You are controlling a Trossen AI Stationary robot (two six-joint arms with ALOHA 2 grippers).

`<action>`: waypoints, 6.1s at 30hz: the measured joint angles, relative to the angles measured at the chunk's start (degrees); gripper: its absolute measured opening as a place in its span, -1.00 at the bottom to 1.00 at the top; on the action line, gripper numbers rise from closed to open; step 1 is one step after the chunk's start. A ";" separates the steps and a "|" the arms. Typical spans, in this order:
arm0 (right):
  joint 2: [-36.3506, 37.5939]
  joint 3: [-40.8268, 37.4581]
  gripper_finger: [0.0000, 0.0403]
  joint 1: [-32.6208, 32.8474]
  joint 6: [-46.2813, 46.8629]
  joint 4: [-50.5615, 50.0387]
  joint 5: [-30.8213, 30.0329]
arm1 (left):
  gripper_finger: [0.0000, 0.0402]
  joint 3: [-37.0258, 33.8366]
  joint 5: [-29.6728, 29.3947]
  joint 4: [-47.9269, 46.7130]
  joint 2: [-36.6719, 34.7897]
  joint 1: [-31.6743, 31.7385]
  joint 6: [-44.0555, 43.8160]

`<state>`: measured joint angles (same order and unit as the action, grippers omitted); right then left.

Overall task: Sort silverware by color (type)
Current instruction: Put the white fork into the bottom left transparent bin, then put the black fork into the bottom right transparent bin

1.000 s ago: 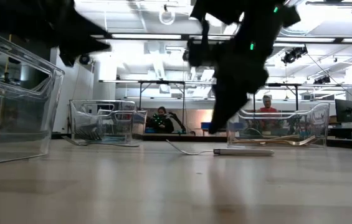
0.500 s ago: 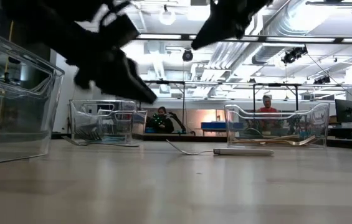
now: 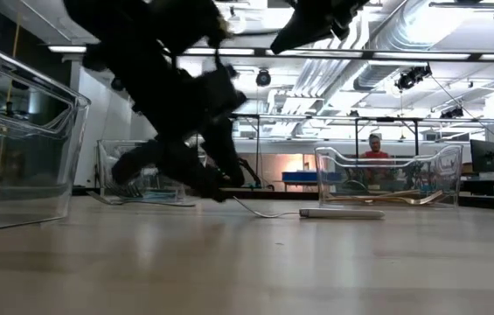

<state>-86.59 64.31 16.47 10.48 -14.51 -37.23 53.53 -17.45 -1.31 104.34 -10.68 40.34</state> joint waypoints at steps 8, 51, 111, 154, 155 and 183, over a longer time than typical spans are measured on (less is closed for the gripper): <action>0.00 0.00 -1.00 0.08 0.02 0.11 0.20 | -0.14 4.88 1.77 -3.42 4.94 1.62 5.44; 0.00 0.11 -1.00 2.85 8.15 -20.42 -3.24 | -1.00 1.01 -6.49 -23.82 -24.05 -9.19 -21.25; 1.62 -33.99 -1.00 -7.06 -10.60 67.12 34.91 | -1.00 -10.35 8.89 -22.39 -47.27 -23.88 -52.49; 1.62 -33.99 -1.00 -7.06 -10.45 65.82 33.53 | -0.95 1.37 25.75 -55.42 -35.72 -37.74 -87.88; 1.62 -33.99 -1.00 -7.06 -10.45 65.82 33.41 | -0.94 1.37 25.74 -55.42 -35.72 -37.11 -88.07; 1.62 -33.99 -1.00 -7.06 -10.47 66.14 33.48 | -0.21 10.55 -7.90 -52.52 -34.31 -7.96 -63.20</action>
<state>-84.97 30.33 9.41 0.01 51.64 -3.75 64.07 -25.35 -53.83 70.02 -18.63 -22.85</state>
